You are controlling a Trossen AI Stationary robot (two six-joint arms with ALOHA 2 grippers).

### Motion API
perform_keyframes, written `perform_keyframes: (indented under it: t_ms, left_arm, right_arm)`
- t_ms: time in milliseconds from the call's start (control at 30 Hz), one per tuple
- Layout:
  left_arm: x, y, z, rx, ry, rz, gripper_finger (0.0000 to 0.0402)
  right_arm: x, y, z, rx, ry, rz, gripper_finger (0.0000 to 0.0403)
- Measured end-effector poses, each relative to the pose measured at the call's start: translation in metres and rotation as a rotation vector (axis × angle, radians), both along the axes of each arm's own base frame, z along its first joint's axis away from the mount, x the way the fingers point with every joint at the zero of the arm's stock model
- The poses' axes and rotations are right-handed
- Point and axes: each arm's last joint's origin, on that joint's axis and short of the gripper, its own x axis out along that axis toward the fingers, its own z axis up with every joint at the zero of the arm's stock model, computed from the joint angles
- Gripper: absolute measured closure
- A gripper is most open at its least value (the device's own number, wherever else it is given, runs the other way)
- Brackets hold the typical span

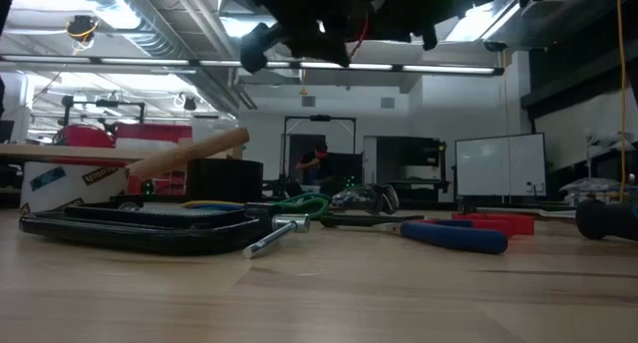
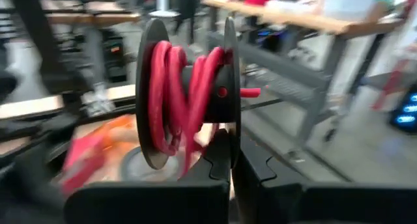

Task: Coil cords
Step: Coil the red wire onto a black spool

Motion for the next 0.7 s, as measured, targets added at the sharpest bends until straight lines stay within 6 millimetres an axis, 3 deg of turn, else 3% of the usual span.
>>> perform_keyframes:
  t_ms: [400, 700]
  left_arm:
    - [-0.023, -0.013, -0.012, 0.187, 0.308, 0.004, 0.0401]
    - [-0.025, -0.022, -0.018, -0.008, 0.301, -0.138, 0.0398]
  right_arm:
    - [-0.004, 0.007, -0.025, 0.205, 0.207, 0.217, 0.0402]
    - [-0.003, 0.006, -0.022, 0.201, 0.178, 0.205, 0.0402]
